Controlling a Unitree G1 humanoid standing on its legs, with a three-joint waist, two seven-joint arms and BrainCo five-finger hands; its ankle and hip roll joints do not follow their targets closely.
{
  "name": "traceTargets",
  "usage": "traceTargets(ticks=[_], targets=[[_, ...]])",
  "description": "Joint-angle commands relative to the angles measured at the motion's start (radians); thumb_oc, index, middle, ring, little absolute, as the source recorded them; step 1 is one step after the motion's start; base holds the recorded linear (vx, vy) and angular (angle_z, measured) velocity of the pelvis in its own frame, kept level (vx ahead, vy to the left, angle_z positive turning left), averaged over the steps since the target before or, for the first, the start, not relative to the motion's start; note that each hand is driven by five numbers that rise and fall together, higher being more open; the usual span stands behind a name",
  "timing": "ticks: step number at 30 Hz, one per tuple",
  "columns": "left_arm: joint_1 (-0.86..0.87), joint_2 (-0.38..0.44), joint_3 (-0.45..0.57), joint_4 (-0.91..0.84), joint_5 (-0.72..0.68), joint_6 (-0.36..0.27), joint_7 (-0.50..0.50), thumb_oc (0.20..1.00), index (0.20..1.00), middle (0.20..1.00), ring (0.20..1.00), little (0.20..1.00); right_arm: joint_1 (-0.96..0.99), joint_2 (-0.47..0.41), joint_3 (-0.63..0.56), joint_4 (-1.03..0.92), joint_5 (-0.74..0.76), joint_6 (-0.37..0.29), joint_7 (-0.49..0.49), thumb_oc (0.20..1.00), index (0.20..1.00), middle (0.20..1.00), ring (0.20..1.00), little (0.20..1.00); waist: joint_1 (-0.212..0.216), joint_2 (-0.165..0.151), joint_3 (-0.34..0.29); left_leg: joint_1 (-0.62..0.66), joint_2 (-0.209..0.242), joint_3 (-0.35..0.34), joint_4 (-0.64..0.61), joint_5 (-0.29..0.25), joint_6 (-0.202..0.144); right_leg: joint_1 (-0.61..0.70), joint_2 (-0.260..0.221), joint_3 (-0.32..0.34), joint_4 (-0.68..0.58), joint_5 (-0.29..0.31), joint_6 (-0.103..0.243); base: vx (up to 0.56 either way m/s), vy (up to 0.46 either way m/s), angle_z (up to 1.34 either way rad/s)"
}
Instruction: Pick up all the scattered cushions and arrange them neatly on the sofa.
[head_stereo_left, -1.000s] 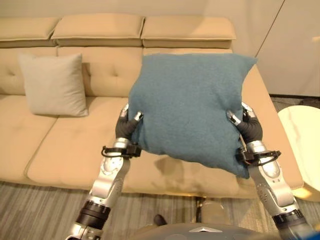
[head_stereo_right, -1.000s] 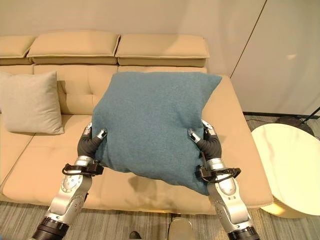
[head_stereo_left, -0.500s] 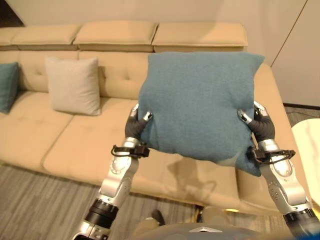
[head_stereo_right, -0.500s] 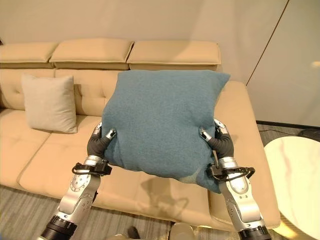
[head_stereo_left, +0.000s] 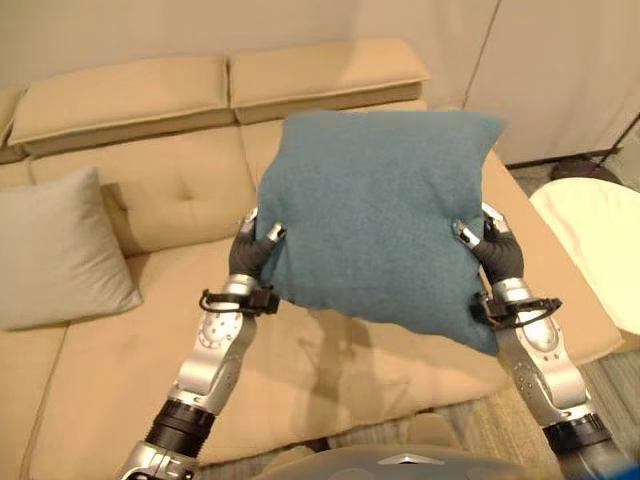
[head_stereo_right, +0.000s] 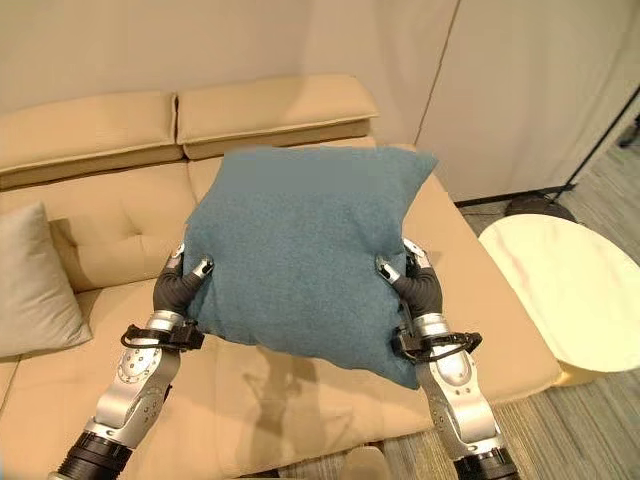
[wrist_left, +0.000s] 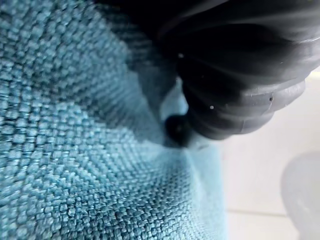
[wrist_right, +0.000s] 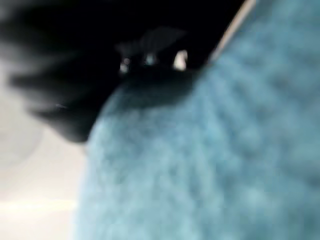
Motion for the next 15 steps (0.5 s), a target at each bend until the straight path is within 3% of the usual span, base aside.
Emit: traceTargets(ticks=[1, 3, 7, 15], targets=[[-0.117, -0.028, -0.04, -0.165, 0.059, -0.136, -0.053, 0.2, 0.2, 0.2, 0.2, 0.2, -0.142, 0.002, 0.059, -0.088, -0.066, -0.088, 0.059, 0.2, 0.2, 0.2, 0.2, 0.2, 0.02, 0.002, -0.029, -0.032, 0.052, -0.071, 0.027, -0.021, -0.032, 0.071, 0.043, -0.135, -0.069, -0.053, 0.004, 0.08, -0.005, -0.87], [-0.151, -0.03, -0.047, -0.123, 0.099, -0.144, -0.038, 0.2, 0.2, 0.2, 0.2, 0.2, -0.153, -0.009, 0.062, -0.067, -0.087, -0.093, 0.053, 0.2, 0.2, 0.2, 0.2, 0.2, 0.021, -0.011, 0.002, -0.052, 0.042, -0.1, 0.056, -0.033, -0.031, 0.046, 0.056, -0.077, -0.062, -0.053, -0.006, 0.0, -0.054, 0.14], [-0.156, -0.024, -0.038, -0.081, 0.158, -0.144, -0.012, 0.2, 0.2, 0.2, 0.2, 0.2, -0.206, -0.026, 0.087, -0.022, -0.099, -0.096, 0.043, 0.2, 0.2, 0.2, 0.2, 0.2, 0.045, -0.018, 0.008, -0.131, 0.051, -0.118, 0.053, -0.017, -0.04, 0.002, 0.057, -0.123, -0.093, -0.034, -0.016, -0.09, -0.141, 0.43], [-0.188, -0.035, -0.019, -0.005, 0.161, -0.158, 0.037, 0.2, 0.2, 0.2, 0.2, 0.2, -0.295, -0.038, 0.108, 0.067, -0.123, -0.11, -0.012, 0.2, 0.2, 0.2, 0.2, 0.2, 0.074, -0.013, 0.037, -0.271, 0.076, -0.164, 0.05, 0.028, -0.059, -0.114, 0.066, -0.152, -0.078, -0.047, -0.034, -0.05, -0.089, 0.3]])
